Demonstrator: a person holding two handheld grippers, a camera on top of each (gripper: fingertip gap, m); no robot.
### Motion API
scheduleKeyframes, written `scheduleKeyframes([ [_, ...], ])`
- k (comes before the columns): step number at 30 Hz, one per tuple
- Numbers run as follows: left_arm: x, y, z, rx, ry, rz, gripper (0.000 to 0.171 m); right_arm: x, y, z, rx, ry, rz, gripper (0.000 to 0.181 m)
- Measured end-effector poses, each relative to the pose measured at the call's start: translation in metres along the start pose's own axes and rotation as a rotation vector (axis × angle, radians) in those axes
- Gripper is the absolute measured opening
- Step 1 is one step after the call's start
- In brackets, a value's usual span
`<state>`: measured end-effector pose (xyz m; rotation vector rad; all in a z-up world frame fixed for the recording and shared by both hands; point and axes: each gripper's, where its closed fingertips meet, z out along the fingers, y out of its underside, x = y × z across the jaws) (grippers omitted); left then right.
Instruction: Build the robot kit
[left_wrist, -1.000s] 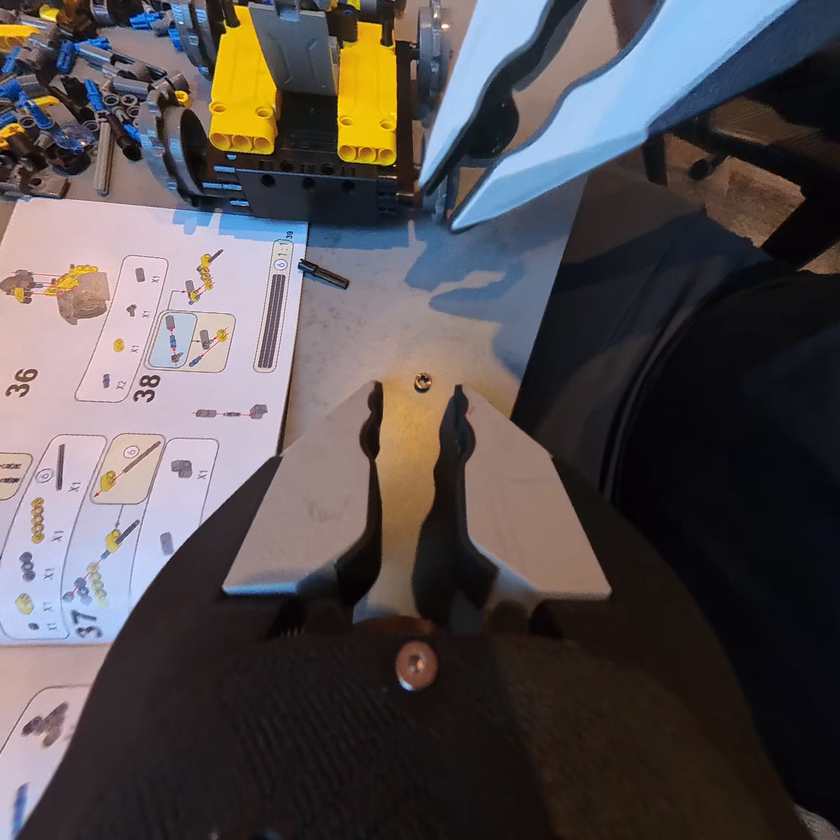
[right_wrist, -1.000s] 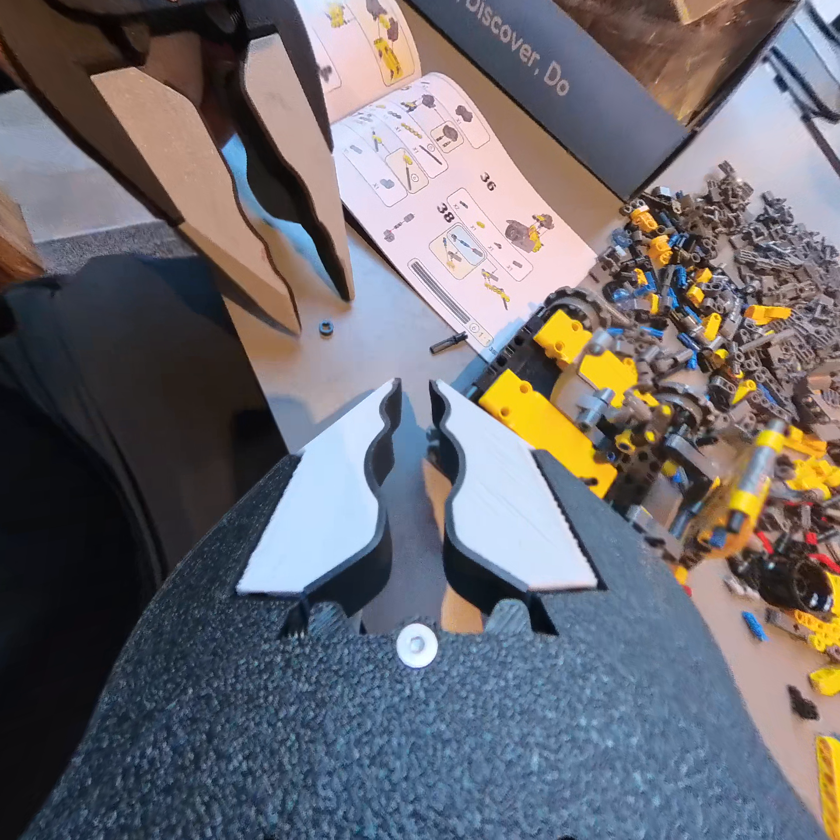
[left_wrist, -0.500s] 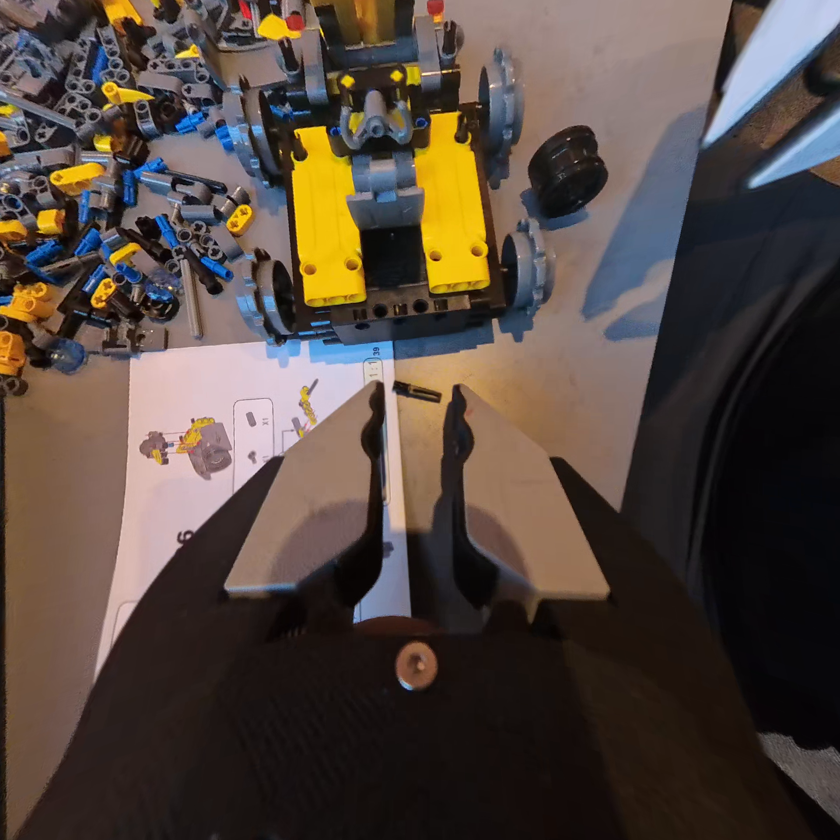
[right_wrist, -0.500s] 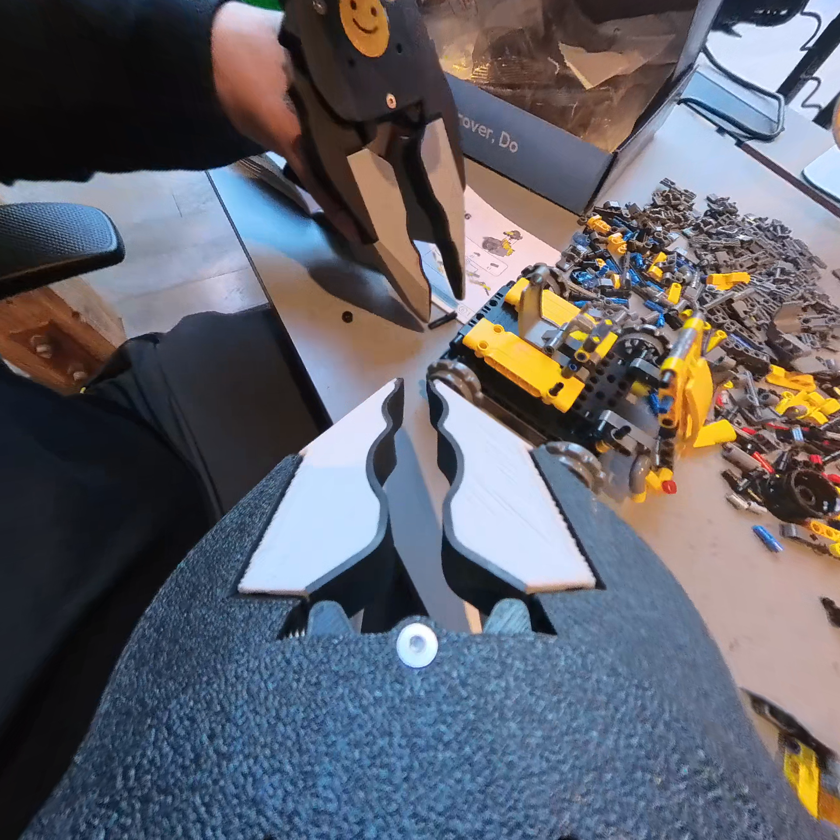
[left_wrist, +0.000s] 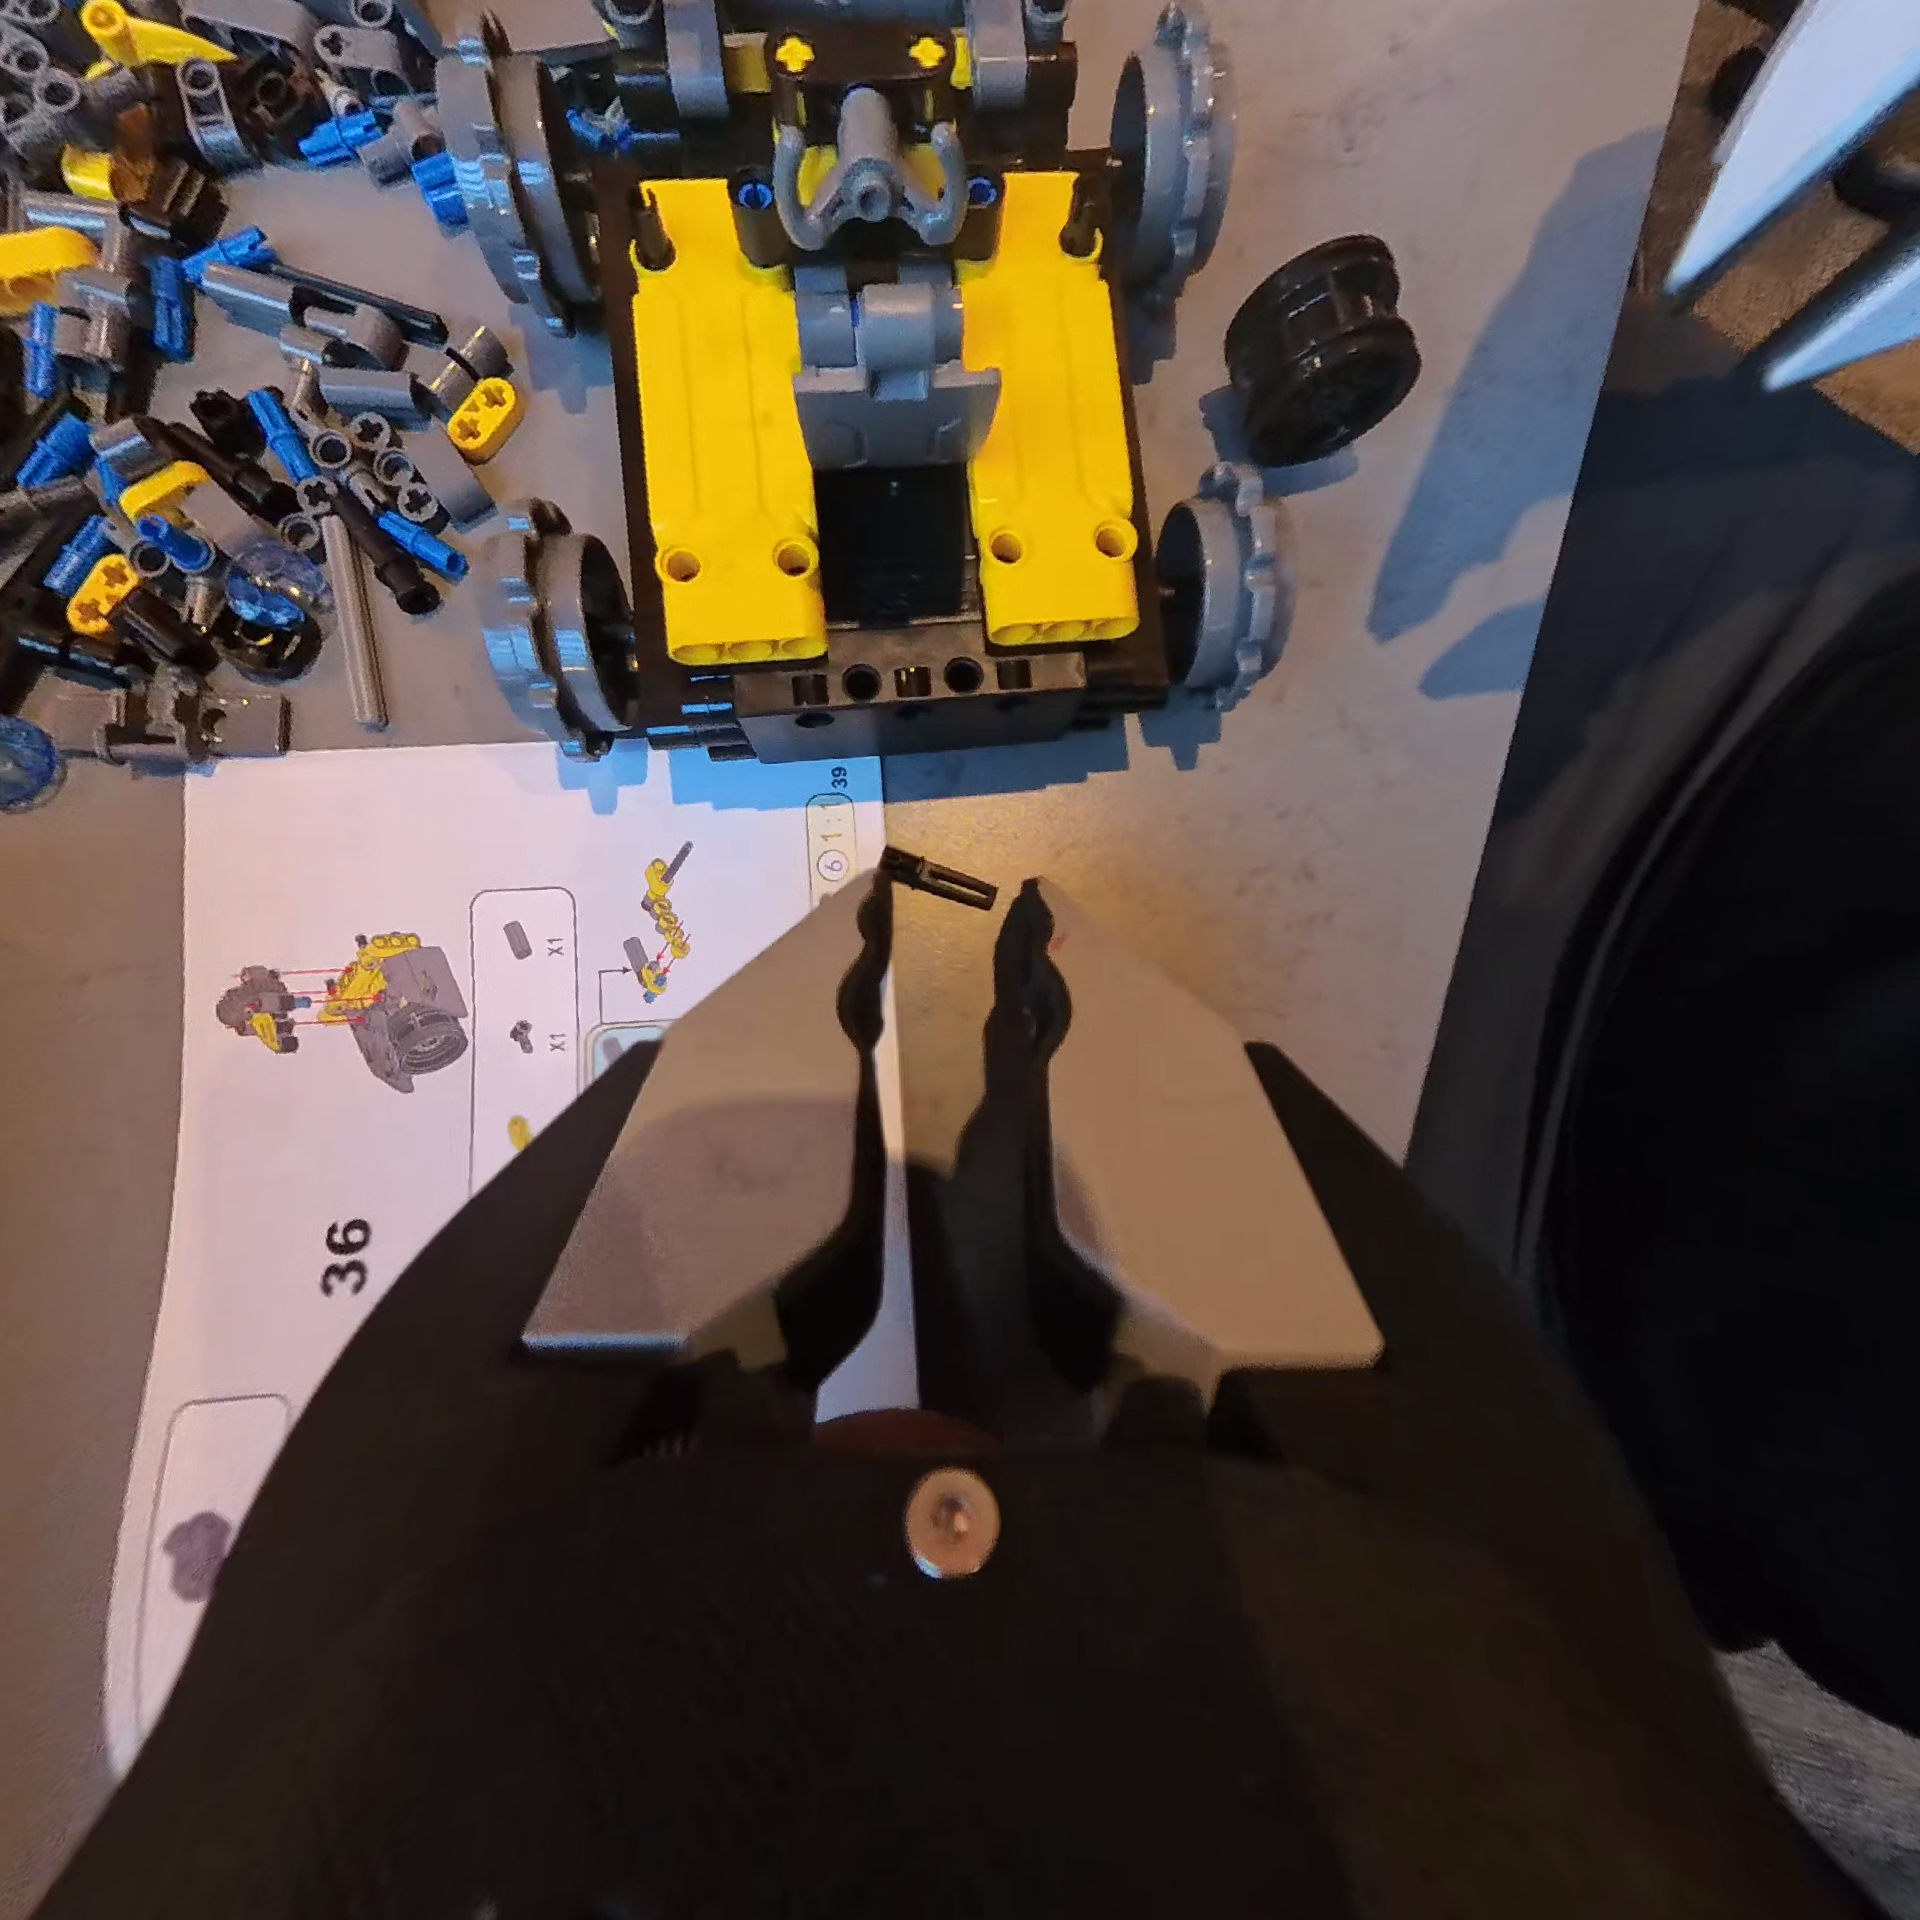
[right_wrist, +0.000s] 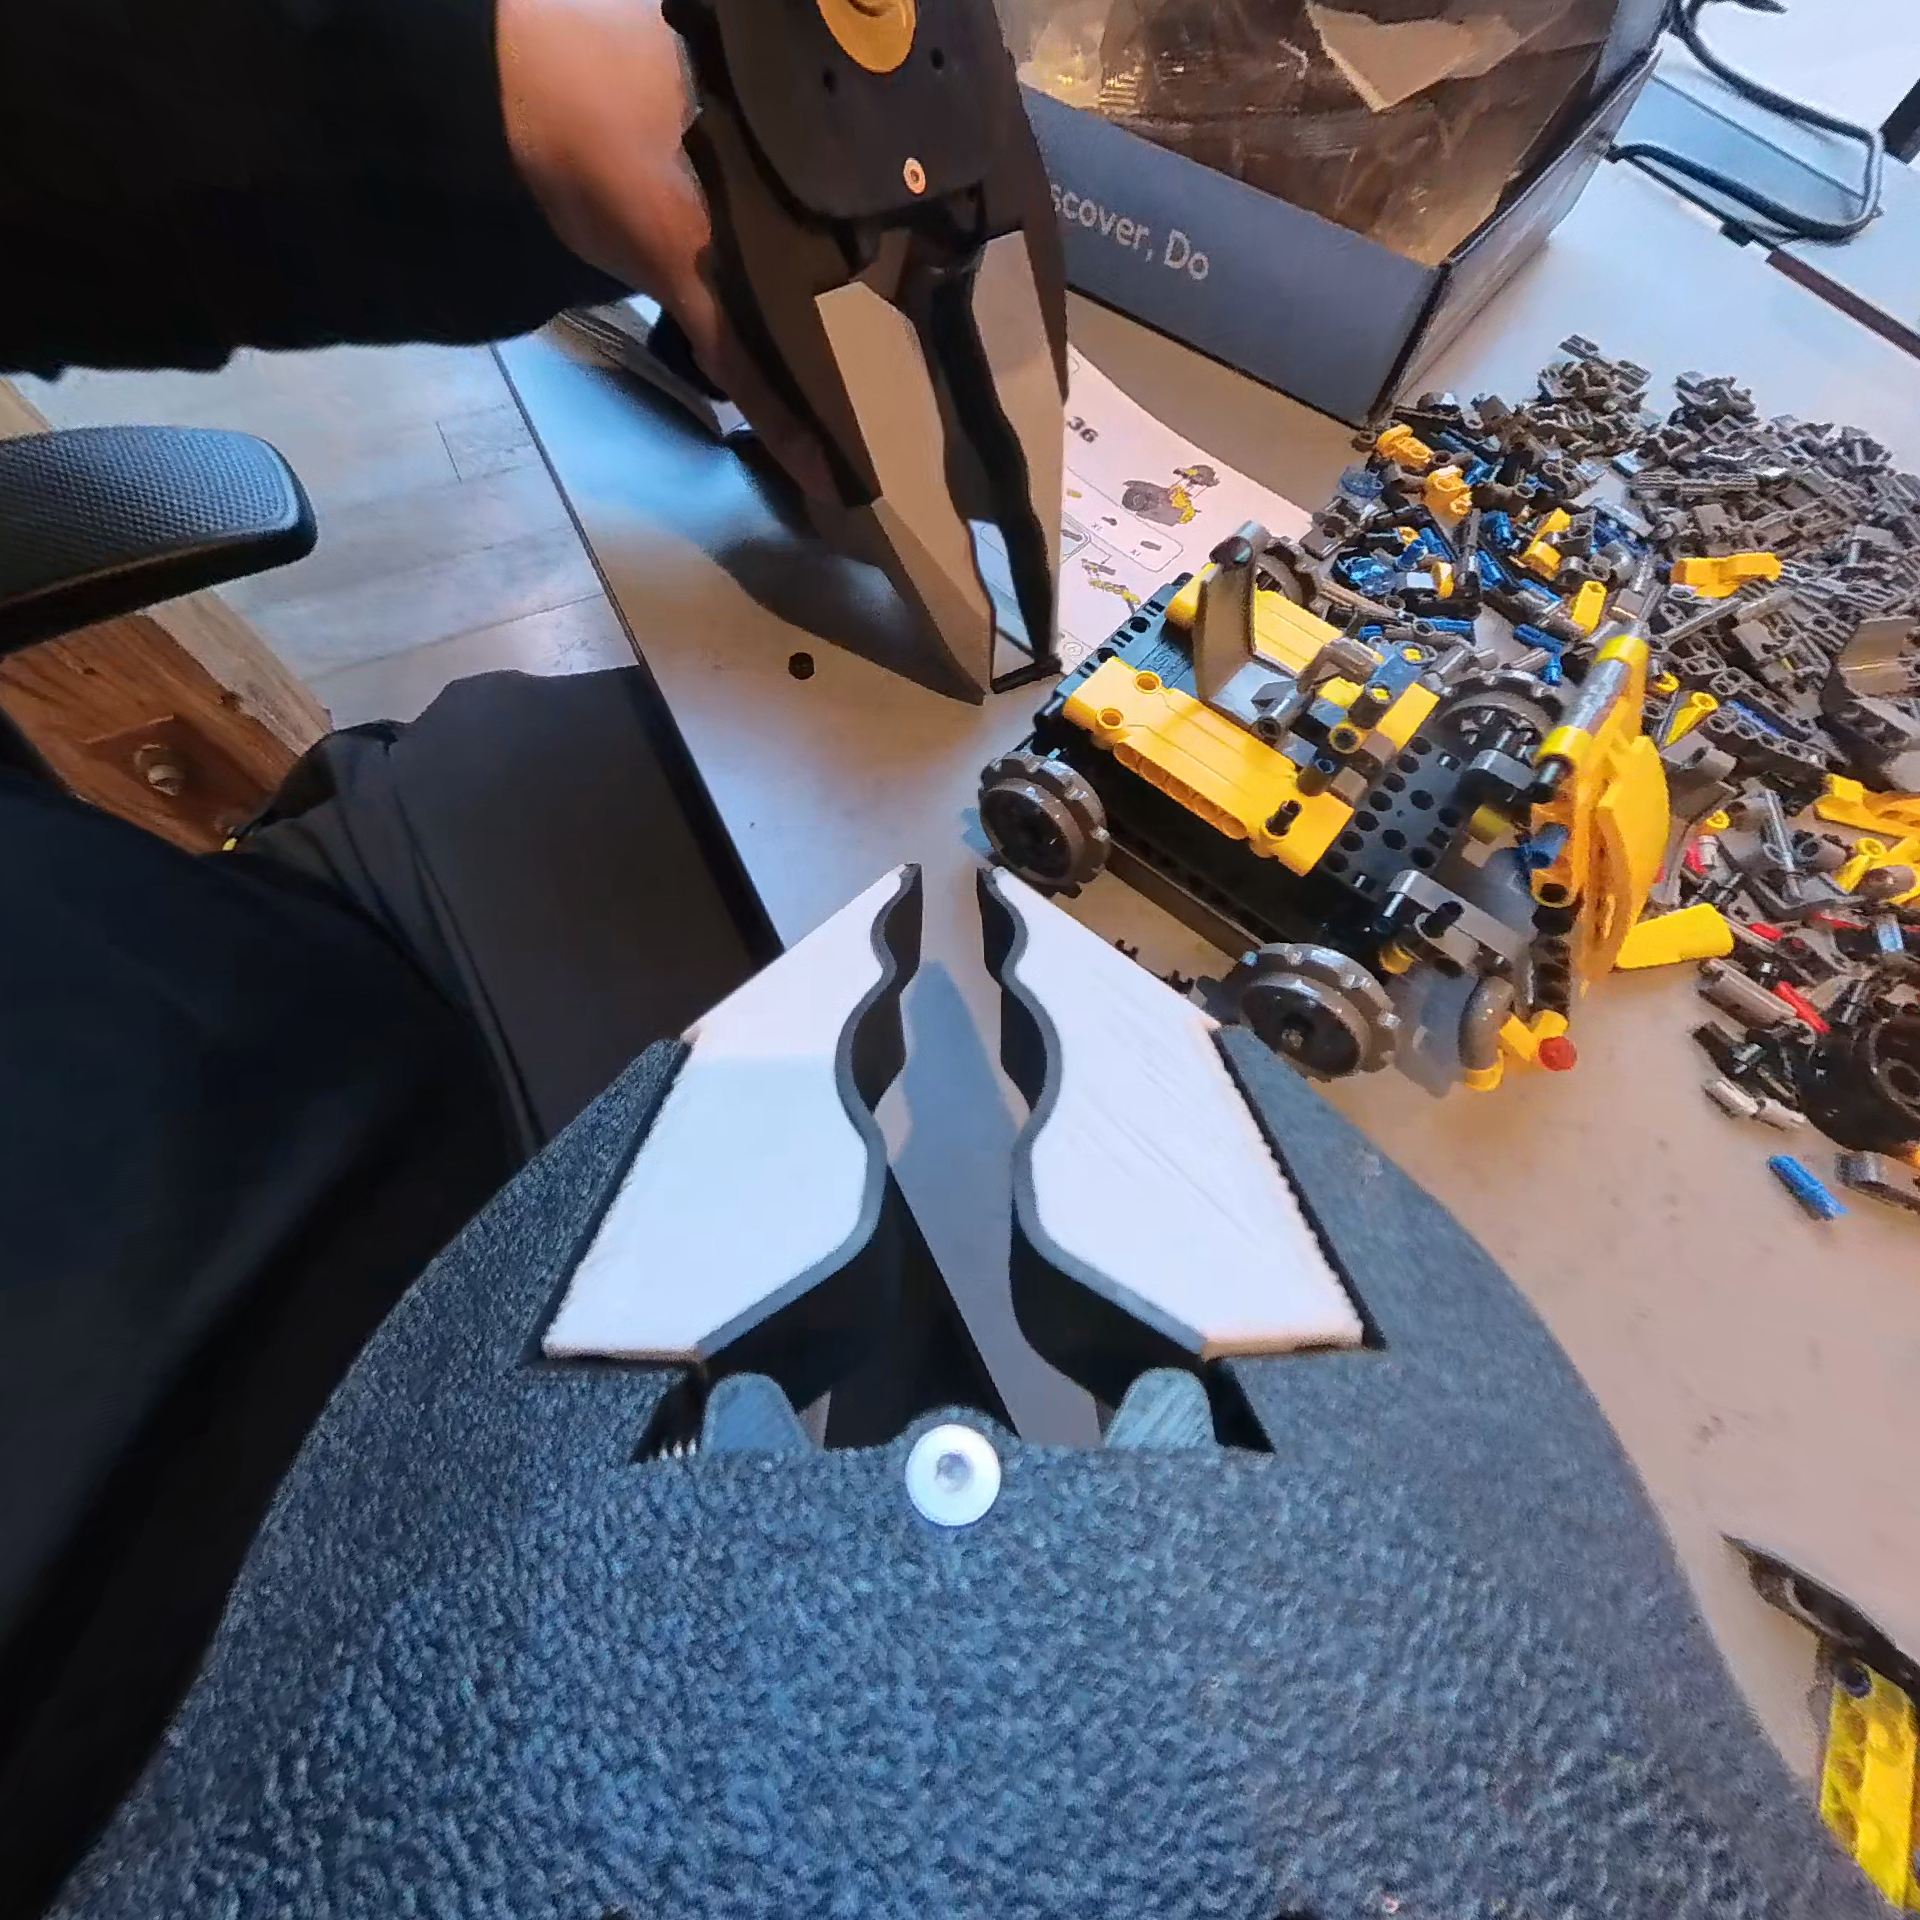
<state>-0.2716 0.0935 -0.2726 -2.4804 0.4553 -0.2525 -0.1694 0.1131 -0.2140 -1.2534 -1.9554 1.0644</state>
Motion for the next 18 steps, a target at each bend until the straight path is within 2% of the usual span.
scheduleKeyframes([
  [7, 0.000, -0.003, 0.004, 0.005, -0.065, -0.087, 0.016, -0.003, -0.003, -0.001, 0.008, -0.004, -0.016, 0.011],
  [8, 0.001, -0.003, 0.005, 0.008, -0.065, -0.085, 0.011, -0.004, -0.004, -0.002, 0.009, -0.004, -0.017, 0.011],
  [13, 0.005, -0.002, 0.005, 0.004, -0.096, -0.030, 0.002, -0.008, -0.002, -0.001, 0.007, -0.013, -0.017, 0.011],
  [18, 0.013, 0.005, -0.001, 0.038, -0.189, 0.112, 0.000, -0.018, 0.004, 0.015, 0.006, -0.093, 0.101, 0.011],
])
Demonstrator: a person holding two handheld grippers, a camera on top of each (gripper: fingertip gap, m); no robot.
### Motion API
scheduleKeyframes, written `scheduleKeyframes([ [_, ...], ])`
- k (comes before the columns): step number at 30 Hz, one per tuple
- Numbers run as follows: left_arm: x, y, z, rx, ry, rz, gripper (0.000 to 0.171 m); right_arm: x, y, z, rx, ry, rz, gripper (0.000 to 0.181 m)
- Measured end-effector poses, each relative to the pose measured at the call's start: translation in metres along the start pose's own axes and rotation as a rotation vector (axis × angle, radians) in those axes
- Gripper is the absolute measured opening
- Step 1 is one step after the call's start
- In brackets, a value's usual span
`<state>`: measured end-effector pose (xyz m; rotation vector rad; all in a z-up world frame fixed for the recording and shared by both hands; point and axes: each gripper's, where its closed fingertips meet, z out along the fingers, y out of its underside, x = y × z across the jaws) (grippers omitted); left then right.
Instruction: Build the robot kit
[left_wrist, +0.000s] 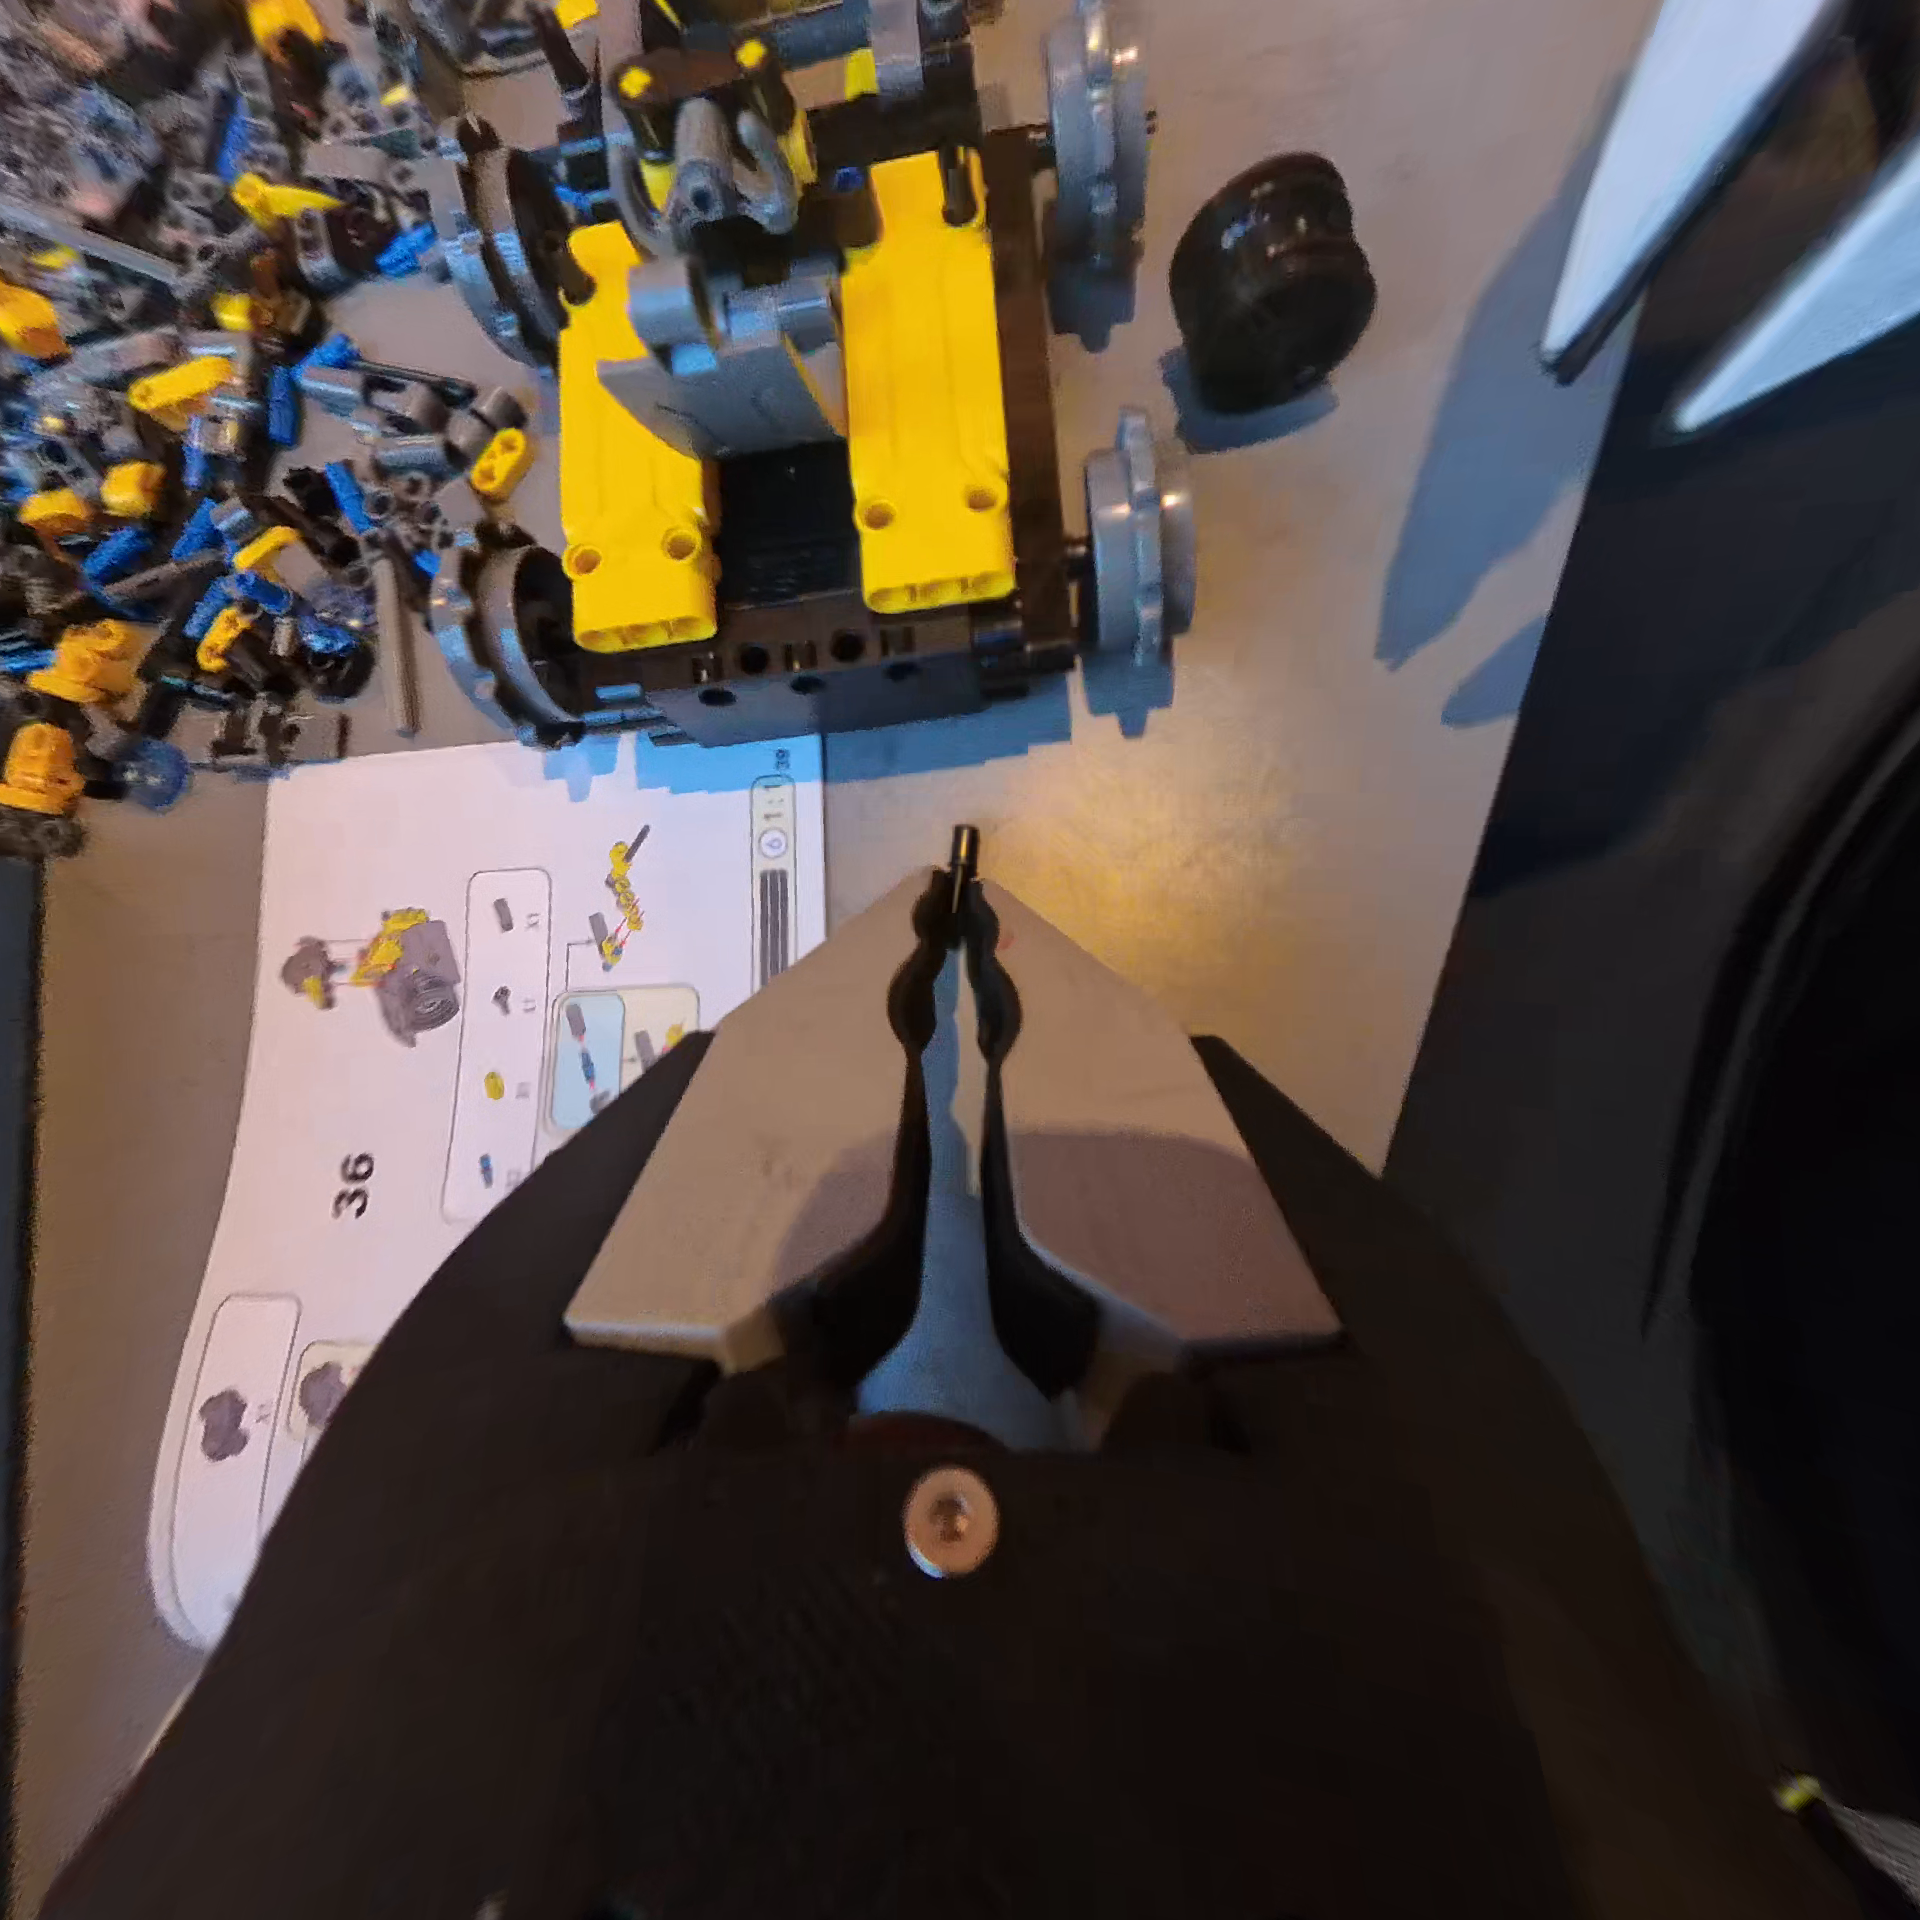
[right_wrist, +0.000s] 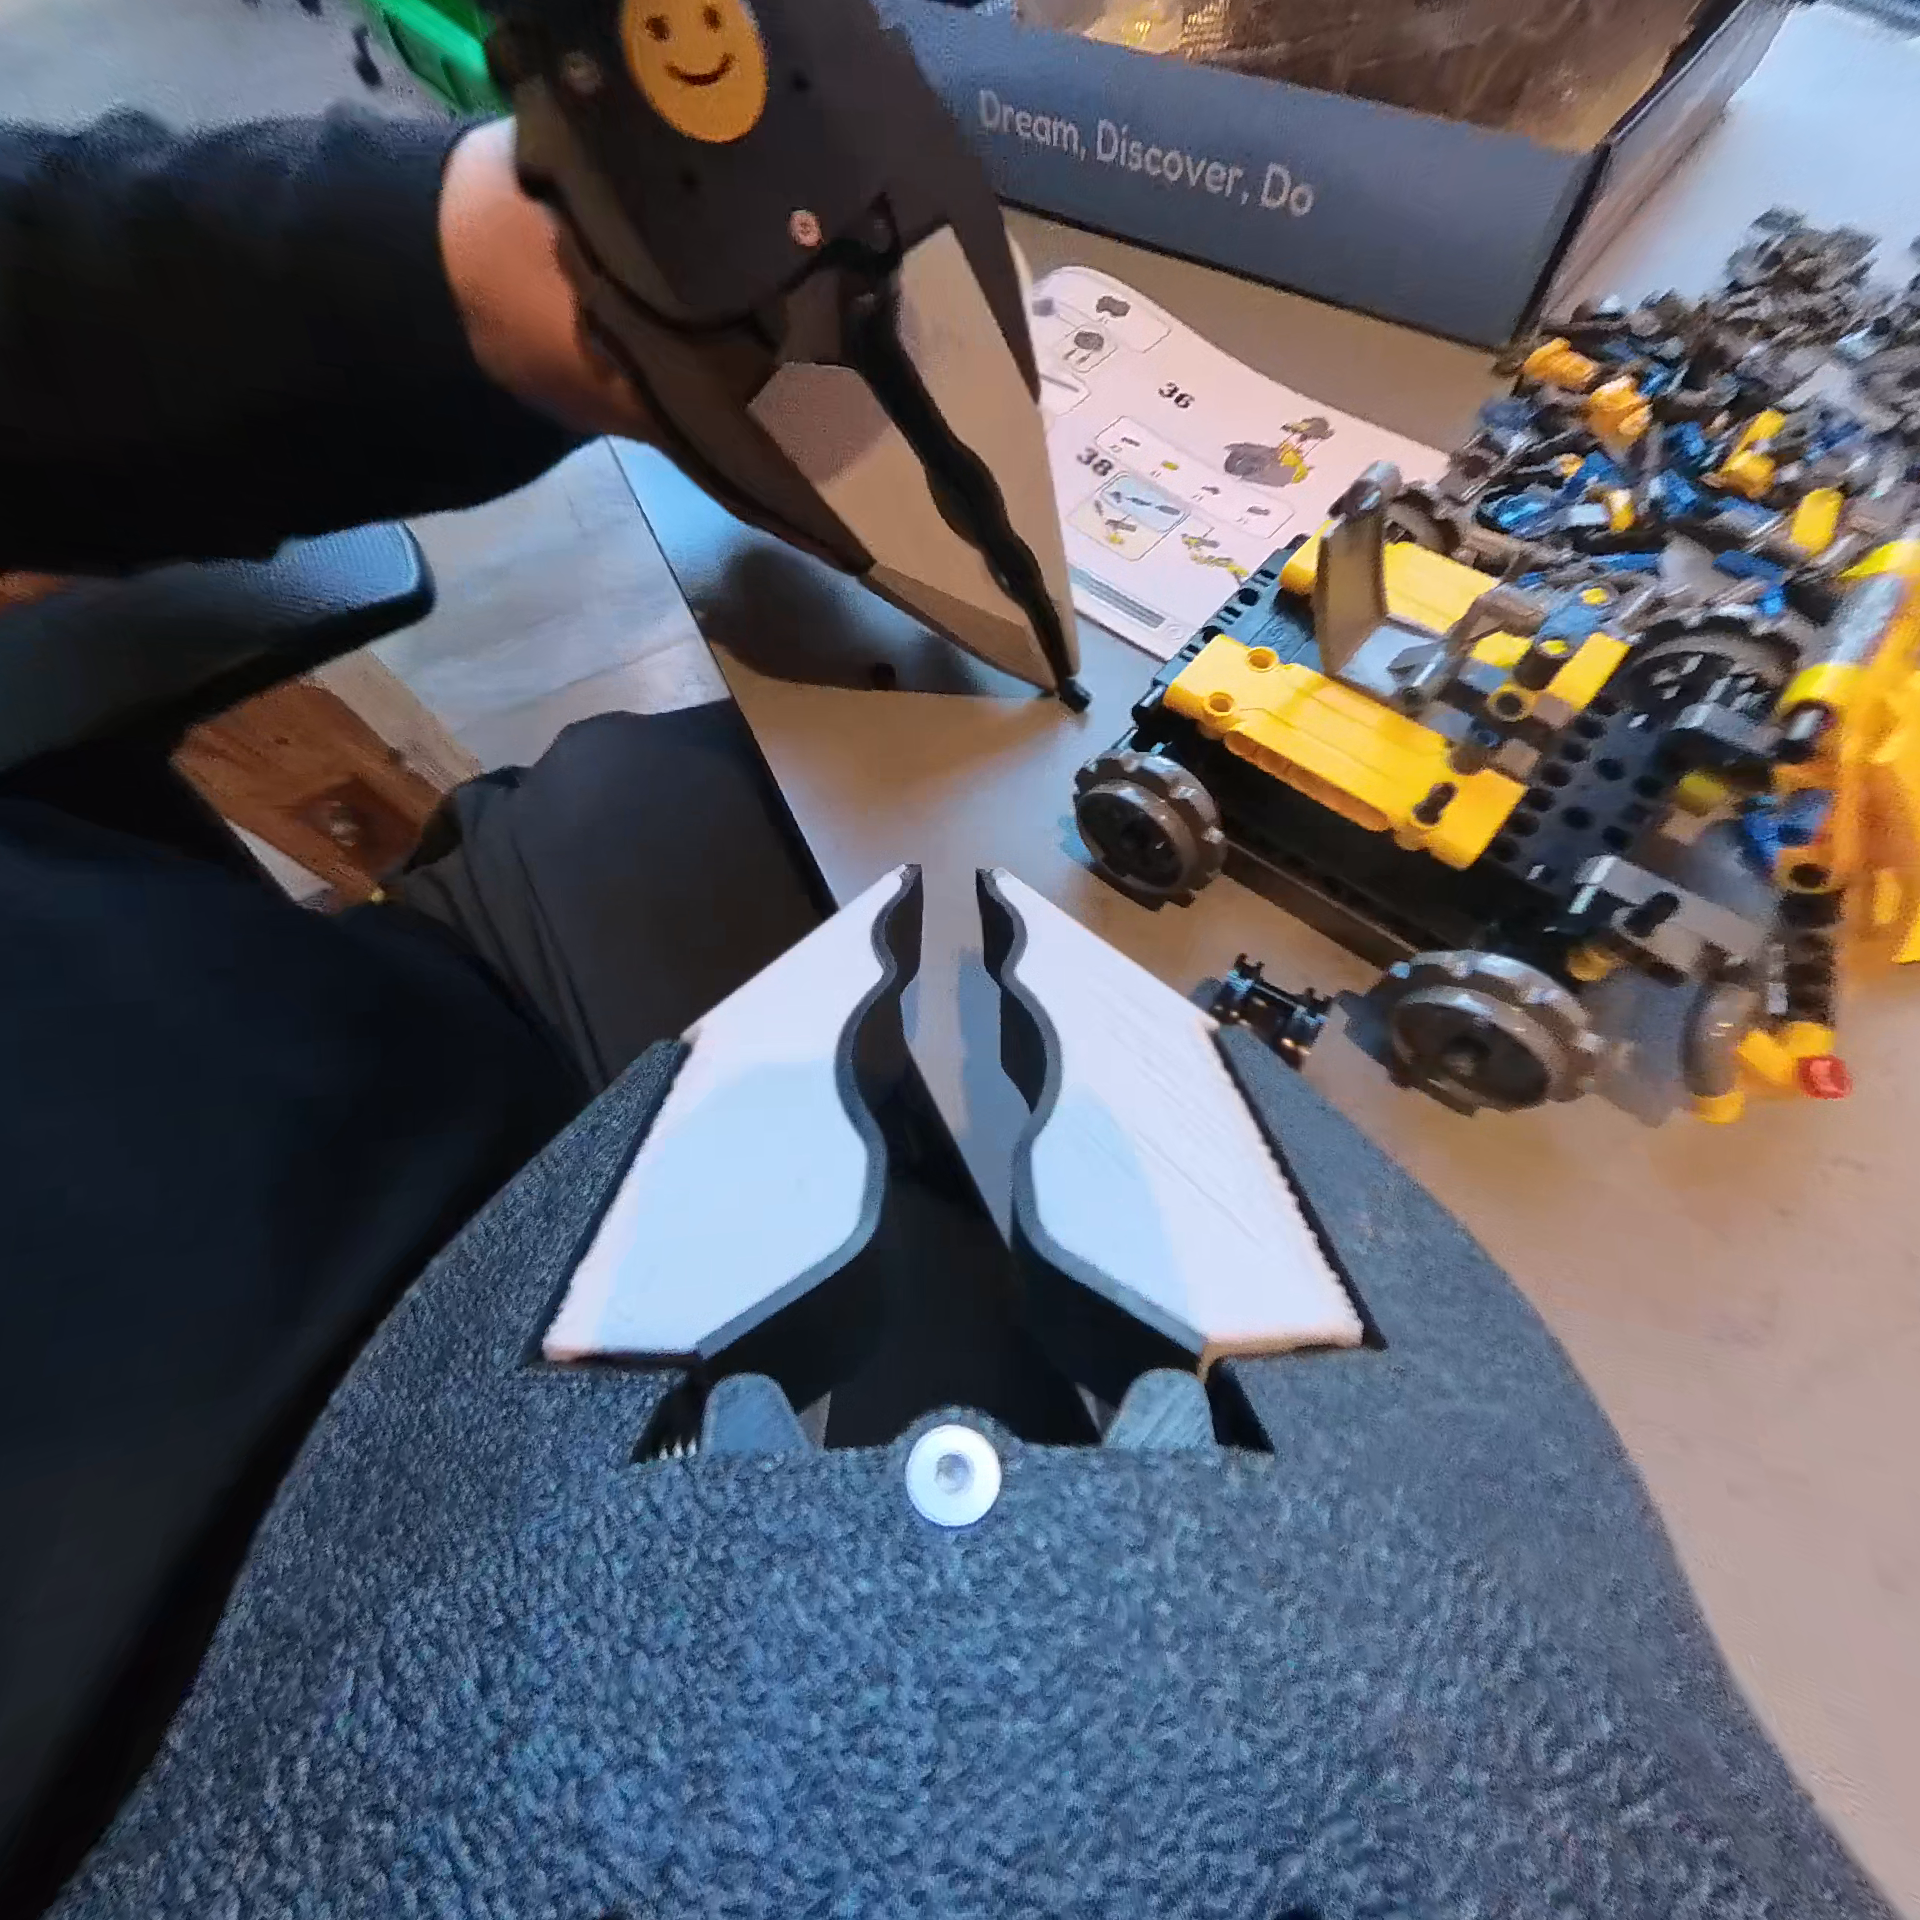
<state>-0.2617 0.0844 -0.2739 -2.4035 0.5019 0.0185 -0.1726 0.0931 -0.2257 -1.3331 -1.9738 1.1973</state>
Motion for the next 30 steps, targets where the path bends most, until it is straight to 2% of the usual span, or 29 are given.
scheduleKeyframes([
  [2, 0.003, 0.000, -0.007, 0.028, -0.048, 0.049, 0.000, -0.004, -0.002, 0.008, 0.015, -0.037, 0.058, 0.012],
  [7, 0.020, -0.030, -0.043, 0.252, -0.118, 0.135, 0.000, -0.010, -0.028, 0.021, 0.120, -0.106, 0.088, 0.015],
  [10, 0.039, -0.045, -0.063, 0.387, -0.030, 0.108, 0.000, -0.019, -0.047, 0.023, 0.176, -0.156, 0.014, 0.025],
  [15, 0.054, -0.049, -0.085, 0.524, 0.165, -0.035, 0.000, -0.035, -0.060, 0.022, 0.150, -0.182, -0.163, 0.018],
  [21, 0.066, -0.047, -0.095, 0.579, 0.285, -0.073, 0.000, -0.044, -0.062, 0.022, 0.122, -0.207, -0.204, 0.011],
  [30, 0.067, -0.046, -0.097, 0.597, 0.294, -0.063, 0.000, -0.049, -0.061, 0.026, 0.106, -0.253, -0.202, 0.006],
])
